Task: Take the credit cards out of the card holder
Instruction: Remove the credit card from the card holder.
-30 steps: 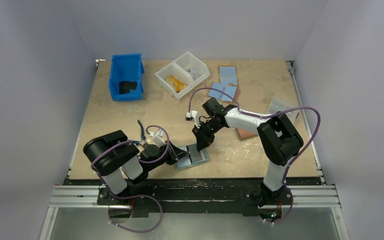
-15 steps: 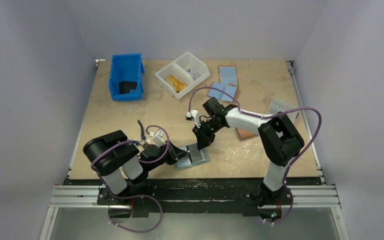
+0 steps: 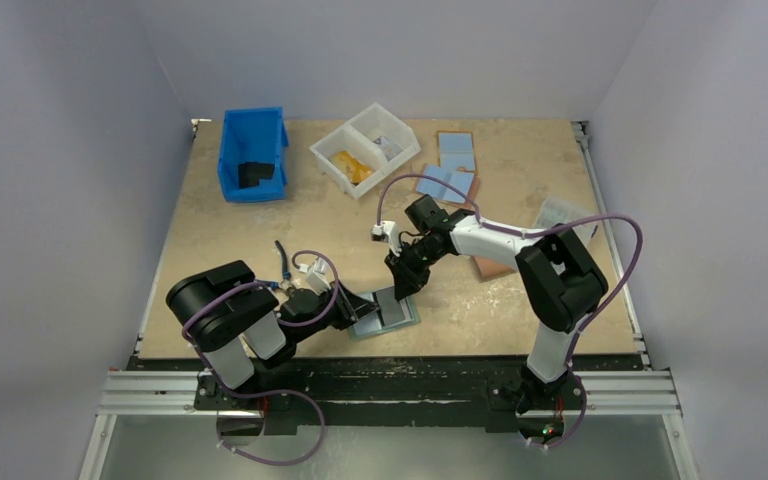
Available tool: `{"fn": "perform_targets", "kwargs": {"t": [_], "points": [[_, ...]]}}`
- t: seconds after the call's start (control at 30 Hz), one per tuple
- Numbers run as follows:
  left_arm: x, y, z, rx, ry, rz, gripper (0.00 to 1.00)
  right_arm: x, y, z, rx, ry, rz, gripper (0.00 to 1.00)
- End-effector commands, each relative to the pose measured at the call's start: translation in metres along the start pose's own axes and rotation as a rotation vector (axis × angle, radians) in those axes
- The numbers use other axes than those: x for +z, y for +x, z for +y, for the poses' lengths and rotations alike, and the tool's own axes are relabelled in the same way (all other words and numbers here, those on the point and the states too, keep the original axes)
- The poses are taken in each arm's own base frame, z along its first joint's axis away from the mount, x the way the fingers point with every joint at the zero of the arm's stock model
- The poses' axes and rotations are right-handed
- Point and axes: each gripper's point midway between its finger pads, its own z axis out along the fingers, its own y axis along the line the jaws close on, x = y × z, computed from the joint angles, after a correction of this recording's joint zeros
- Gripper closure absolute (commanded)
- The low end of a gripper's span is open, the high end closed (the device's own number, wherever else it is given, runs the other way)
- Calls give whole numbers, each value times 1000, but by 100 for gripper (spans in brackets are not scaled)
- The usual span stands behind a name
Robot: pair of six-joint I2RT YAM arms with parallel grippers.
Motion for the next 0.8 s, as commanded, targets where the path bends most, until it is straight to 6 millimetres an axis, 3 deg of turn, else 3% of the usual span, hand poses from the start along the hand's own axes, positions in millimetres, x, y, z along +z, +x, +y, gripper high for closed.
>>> {"fn": "perform_targets", "kwargs": {"t": [0.0,0.17,0.4,0.63,0.77], "points": [[0,-6,-21,8,79,-27,77,9,5,12,2,-65,28,82],[0,-5,-22,-5,94,-23,76,16,9,19,22,-111,48,95],[-1,-4,-28,-44,139,-24,78,24,15,21,43,-124,76,100],[0,-3,-29,-60,159,-21,98,28,17,22,44,-127,86,100],[-1,-3,-30,-57,161,-17,100,29,19,20,48,-121,92,99]]}}
